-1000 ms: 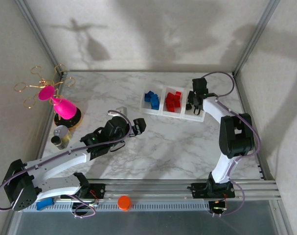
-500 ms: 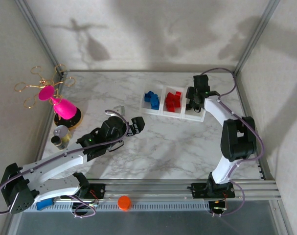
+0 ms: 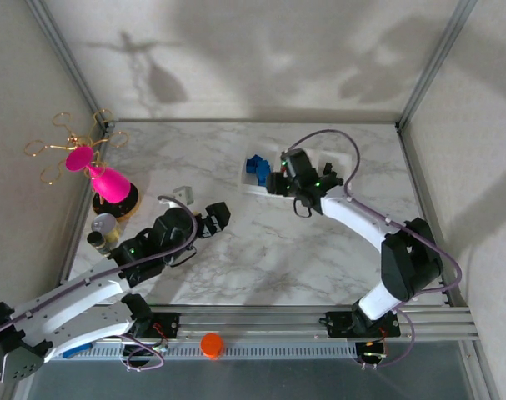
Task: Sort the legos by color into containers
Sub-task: Pick up the lego from the center of the table.
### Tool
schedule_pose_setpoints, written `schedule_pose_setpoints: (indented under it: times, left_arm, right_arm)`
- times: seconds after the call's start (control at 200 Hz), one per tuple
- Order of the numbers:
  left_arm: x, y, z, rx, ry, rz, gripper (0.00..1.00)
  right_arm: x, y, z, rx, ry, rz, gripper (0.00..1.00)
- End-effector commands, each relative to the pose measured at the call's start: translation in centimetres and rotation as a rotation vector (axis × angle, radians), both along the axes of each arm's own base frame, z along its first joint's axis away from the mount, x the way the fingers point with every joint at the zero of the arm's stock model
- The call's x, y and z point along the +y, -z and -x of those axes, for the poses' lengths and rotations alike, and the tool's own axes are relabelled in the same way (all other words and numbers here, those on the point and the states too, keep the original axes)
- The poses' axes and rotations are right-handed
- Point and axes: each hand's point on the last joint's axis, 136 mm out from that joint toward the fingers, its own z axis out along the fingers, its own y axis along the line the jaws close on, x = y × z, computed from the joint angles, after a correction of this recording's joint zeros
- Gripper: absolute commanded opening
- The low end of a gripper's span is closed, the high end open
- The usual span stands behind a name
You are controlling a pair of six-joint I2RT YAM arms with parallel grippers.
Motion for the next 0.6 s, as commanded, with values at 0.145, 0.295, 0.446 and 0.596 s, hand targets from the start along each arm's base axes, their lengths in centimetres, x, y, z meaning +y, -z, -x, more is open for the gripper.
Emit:
schedule_pose_setpoints:
  times: [0.145, 0.295, 0.446, 0.596]
  left_arm:
    - [3.9, 2.0, 1.9, 0.040, -0.099, -0.025, 1.00]
    - [5.5, 1.7, 2.6, 0.037, -0.141, -0.033, 1.00]
    - [6.9, 1.2, 3.2, 0.024, -0.178, -0.023, 0.99]
    - [7.8, 0.7, 3.5, 0.003, -0.205, -0.005, 1.00]
  right_arm:
    - [8.9, 3.2, 5.1, 0.062, -0.143, -0.029, 0.65]
    - [13.6, 5.5, 7.1, 0.088, -0.218, -0.009, 0.69]
    - [16.4, 7.7, 7.5, 0.124, -0.251, -0.013, 0.71]
    - [18.2, 8.7, 7.1, 0.118, -0.264, 0.008, 0.75]
